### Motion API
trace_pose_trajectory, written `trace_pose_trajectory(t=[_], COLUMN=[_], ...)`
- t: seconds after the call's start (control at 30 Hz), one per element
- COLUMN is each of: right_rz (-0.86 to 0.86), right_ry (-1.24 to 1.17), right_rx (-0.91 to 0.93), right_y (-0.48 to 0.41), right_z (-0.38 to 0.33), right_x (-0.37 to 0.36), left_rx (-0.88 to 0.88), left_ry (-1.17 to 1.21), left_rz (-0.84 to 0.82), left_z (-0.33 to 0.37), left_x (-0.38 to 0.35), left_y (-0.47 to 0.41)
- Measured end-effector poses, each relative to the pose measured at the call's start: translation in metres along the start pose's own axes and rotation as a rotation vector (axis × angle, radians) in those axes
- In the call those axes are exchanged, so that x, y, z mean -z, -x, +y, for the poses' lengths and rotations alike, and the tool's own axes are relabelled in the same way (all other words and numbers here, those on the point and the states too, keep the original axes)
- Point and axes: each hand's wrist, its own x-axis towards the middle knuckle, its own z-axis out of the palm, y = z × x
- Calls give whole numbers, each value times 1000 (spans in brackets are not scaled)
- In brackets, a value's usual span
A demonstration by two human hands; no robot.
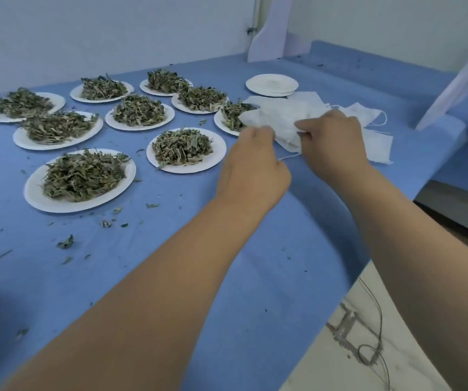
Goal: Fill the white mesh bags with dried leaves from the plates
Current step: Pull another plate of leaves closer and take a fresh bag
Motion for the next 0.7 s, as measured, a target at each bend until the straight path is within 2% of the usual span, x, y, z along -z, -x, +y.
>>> trace_pose_trajectory(t=[0.17, 0.23, 0.33, 0.53, 0.63, 0.7], right_rz=[40, 77, 91, -85, -105, -131], right_ry=[-196, -338, -633, -1128, -1085, -1071], right_rx=[384, 391, 283, 312, 466, 601], right_y=[18, 26, 41, 70, 98, 119], right_z=[-74, -103, -142, -233, -305, -350], right_x=[35, 44, 56, 73, 83, 93], left_rx=[-227, -231, -176, 136, 189, 154], left_ry=[-541, -618, -747, -679, -650, -478], left_rz=[175, 204, 276, 382, 357, 331], left_z=[-21, -33, -52, -118, -143, -153], left_x=[47, 79, 134, 239, 271, 290], left_y=[3, 15, 49, 142, 196, 223])
